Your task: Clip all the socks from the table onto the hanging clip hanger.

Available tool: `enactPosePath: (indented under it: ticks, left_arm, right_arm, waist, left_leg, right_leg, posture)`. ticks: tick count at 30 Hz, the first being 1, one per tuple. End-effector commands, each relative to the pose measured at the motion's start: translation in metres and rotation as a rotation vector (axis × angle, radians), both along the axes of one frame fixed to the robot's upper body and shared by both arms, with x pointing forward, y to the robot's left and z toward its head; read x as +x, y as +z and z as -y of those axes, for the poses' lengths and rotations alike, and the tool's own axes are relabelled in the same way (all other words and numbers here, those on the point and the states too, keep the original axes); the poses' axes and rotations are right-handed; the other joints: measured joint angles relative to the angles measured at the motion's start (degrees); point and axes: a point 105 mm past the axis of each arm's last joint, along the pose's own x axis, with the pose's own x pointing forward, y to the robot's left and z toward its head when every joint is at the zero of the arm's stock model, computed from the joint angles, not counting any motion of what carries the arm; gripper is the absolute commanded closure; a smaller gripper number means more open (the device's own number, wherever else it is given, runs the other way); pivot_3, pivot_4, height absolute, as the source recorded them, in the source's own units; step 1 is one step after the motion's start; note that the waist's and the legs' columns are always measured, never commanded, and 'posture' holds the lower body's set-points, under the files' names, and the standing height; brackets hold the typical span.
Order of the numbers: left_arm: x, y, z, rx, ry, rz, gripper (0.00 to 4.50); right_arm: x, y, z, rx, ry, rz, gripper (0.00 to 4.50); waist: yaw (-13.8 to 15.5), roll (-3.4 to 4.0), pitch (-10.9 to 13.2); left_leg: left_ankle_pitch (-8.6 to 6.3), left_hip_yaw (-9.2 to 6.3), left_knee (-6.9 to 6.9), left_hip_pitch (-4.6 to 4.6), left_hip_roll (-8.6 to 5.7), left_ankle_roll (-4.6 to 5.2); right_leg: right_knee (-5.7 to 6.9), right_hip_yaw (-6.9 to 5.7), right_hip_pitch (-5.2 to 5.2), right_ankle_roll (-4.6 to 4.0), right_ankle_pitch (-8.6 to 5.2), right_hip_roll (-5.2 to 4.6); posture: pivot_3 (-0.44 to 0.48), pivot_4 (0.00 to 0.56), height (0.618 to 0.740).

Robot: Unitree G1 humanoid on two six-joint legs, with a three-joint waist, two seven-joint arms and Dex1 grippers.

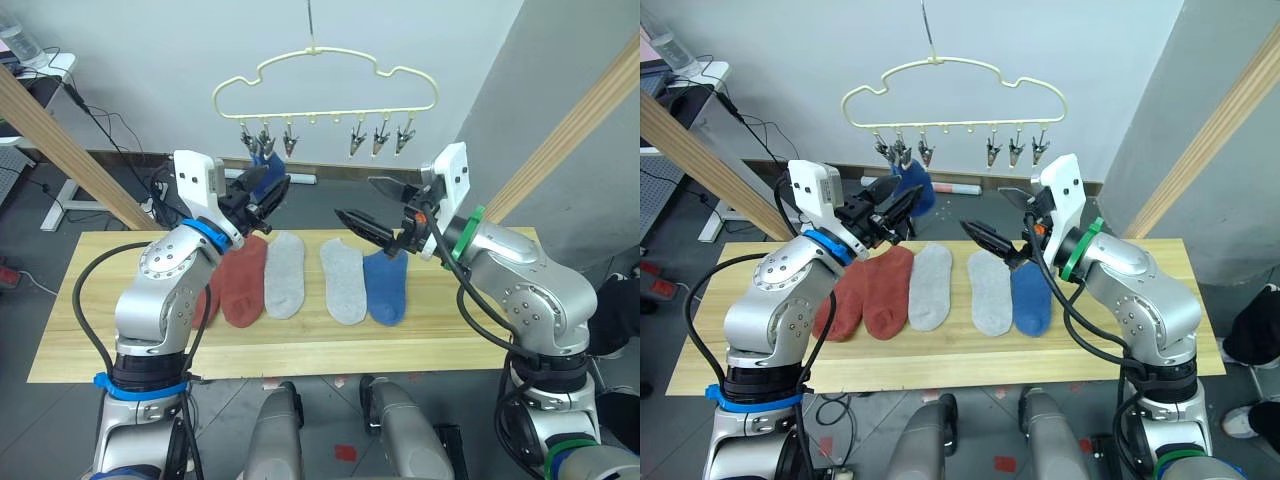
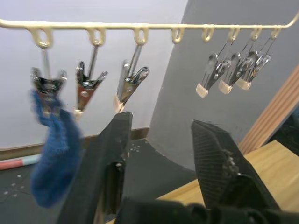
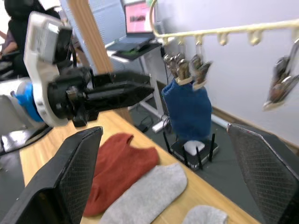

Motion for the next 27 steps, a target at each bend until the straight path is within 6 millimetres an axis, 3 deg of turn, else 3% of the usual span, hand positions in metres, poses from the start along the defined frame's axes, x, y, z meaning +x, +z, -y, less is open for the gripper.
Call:
enactPosePath:
  ticks: [1,11,27]
  left_arm:
    - [0.002,0.012,-0.003,0.011,0.040,0.084,2.15]
    - [0.014,0.006,-0.002,-0.004,0.078,0.117,2.15]
    - [0.034,0.013,-0.006,-0.044,0.121,0.156,2.15]
  right_arm:
    - [-0.007,0.016,-0.005,0.030,0.020,0.094,0.00]
    - [-0.009,0.028,-0.015,0.045,0.036,0.207,0.00]
    - [-0.007,0.026,-0.014,0.028,0.025,0.211,0.00]
  waist:
    - [0.1,0.00,0.0]
    - [0.1,0.00,0.0]
    - [0.1,0.00,0.0]
  left_leg:
    - [0.00,-0.01,0.00,0.00,0.00,0.00]
    - [0.00,-0.02,0.01,-0.01,-0.01,0.00]
    - [0.00,-0.01,0.02,-0.01,-0.01,0.00]
  right_leg:
    - [0.00,-0.01,0.00,0.00,0.00,0.00]
    - [0.00,-0.03,0.01,0.00,0.00,-0.01]
    - [0.00,-0.04,0.02,0.00,0.00,-0.01]
  posture:
    - [-0.056,0.339,0.740]
    - [-0.049,0.336,0.740]
    - [-0.065,0.329,0.740]
